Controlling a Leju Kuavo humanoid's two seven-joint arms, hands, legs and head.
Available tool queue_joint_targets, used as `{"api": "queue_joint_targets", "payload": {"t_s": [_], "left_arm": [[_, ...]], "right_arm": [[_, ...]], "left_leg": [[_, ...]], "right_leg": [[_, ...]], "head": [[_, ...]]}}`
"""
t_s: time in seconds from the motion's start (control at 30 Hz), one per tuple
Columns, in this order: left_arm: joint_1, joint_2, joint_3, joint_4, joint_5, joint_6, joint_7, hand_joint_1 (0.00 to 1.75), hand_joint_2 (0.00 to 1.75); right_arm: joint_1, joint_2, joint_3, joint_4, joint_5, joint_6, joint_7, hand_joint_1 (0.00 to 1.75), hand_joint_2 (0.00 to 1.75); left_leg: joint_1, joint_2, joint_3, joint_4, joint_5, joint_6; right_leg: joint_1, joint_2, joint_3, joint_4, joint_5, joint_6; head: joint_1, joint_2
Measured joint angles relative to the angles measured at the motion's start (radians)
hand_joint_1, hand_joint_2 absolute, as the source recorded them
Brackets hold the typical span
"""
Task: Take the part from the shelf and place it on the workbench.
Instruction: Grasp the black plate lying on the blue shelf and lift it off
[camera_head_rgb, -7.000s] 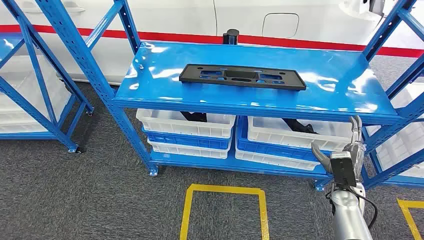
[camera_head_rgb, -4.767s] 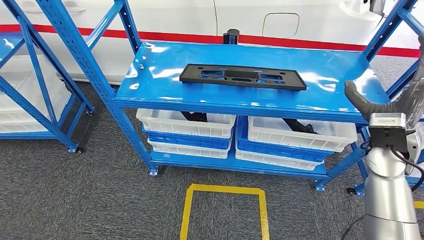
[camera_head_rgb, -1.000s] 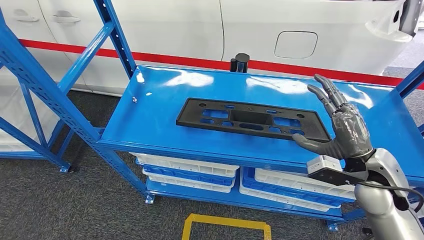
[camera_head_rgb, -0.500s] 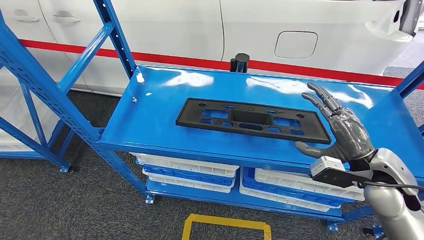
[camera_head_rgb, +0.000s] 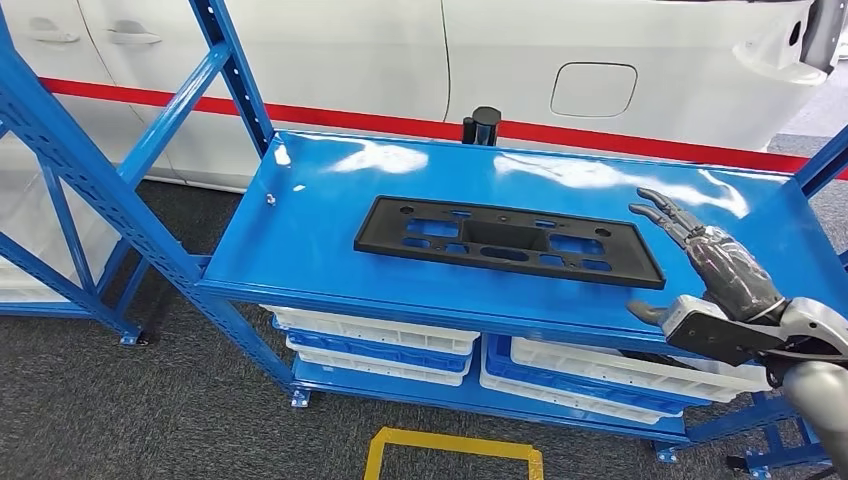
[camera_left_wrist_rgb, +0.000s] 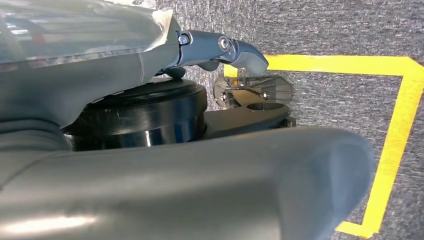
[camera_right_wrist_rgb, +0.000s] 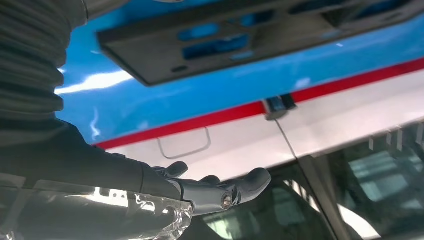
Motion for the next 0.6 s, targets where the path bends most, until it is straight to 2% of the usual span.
{"api": "queue_joint_targets", "payload": {"t_s": [0.13, 0.23, 0.37, 0.6], "left_arm": [[-0.003, -0.001, -0.01, 0.0, -0.007, 0.0, 0.008, 0.0, 0.0], [-0.005, -0.002, -0.02, 0.0, -0.012, 0.0, 0.012, 0.0, 0.0], [-0.005, -0.003, -0.03, 0.0, -0.018, -0.001, 0.014, 0.0, 0.0], [-0.007, -0.002, -0.044, 0.0, -0.024, -0.002, 0.023, 0.0, 0.0]], "right_arm": [[0.027, -0.007, 0.016, 0.055, 0.06, -0.001, 0.003, 0.0, 1.75], [-0.009, 0.043, 0.063, 0.201, 0.126, -0.05, -0.033, 0.0, 1.75], [-0.037, 0.106, 0.115, 0.362, 0.144, -0.117, -0.059, 0.0, 1.75], [-0.071, 0.164, 0.142, 0.453, 0.153, -0.144, -0.057, 0.0, 1.75]], "left_leg": [[0.0, 0.001, 0.0, 0.0, -0.001, 0.001], [0.0, 0.001, 0.001, 0.0, -0.001, 0.001], [0.0, 0.0, 0.001, 0.0, 0.0, 0.002], [0.0, 0.001, 0.005, 0.0, -0.001, 0.002]], "right_leg": [[0.0, 0.002, 0.0, 0.0, 0.0, 0.0], [0.0, 0.002, 0.0, 0.0, 0.0, 0.0], [0.0, 0.0, 0.001, 0.0, 0.0, 0.0], [0.0, 0.002, 0.004, 0.0, 0.0, 0.0]], "head": [[0.0, 0.0], [0.0, 0.0], [0.0, 0.0], [0.0, 0.0]]}}
